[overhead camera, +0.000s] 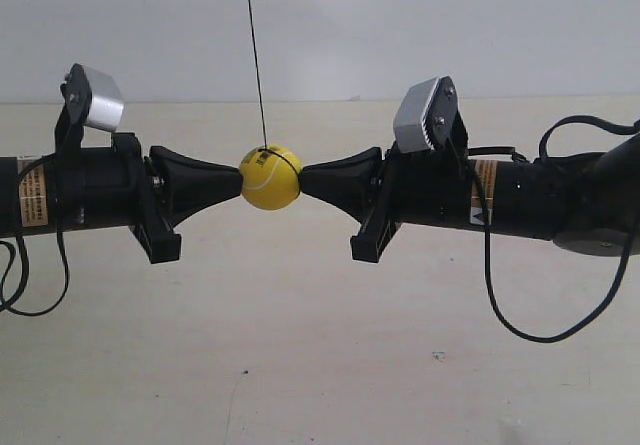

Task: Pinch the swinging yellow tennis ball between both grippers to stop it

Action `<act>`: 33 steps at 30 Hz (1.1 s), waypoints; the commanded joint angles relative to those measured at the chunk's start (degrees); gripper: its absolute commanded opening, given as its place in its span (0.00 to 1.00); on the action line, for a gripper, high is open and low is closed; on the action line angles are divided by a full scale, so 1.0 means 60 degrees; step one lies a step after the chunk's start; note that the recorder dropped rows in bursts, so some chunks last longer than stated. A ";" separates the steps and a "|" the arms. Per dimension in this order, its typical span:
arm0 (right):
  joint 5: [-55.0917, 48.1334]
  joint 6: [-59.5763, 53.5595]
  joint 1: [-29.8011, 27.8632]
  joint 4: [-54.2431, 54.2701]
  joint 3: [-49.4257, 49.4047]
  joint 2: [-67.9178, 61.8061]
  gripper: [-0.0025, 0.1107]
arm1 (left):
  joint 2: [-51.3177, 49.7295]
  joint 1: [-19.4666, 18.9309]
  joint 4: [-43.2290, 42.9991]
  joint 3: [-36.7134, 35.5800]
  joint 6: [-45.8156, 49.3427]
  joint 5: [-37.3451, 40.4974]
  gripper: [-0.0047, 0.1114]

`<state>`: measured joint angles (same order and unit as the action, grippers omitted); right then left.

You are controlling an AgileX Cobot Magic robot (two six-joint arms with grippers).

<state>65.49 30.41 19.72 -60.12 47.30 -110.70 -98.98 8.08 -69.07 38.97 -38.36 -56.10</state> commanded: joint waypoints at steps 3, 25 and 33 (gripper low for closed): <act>0.0235 -0.0190 0.0124 -0.0254 0.0053 0.0039 0.02 | 0.0007 0.0096 -0.0232 0.0004 0.0049 -0.0080 0.08; 0.0745 0.0270 -0.0762 -0.0824 0.0053 0.0039 0.02 | 0.0938 -0.0505 -0.0419 -0.0293 -0.0095 0.0472 0.08; 0.0745 0.0345 -0.0762 -0.0893 0.0053 0.0039 0.02 | 0.0938 -0.0505 -0.0442 -0.0293 -0.0173 0.0614 0.08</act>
<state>69.30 32.21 15.47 -65.07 47.43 -110.70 -93.75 5.20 -71.26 37.60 -38.79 -52.81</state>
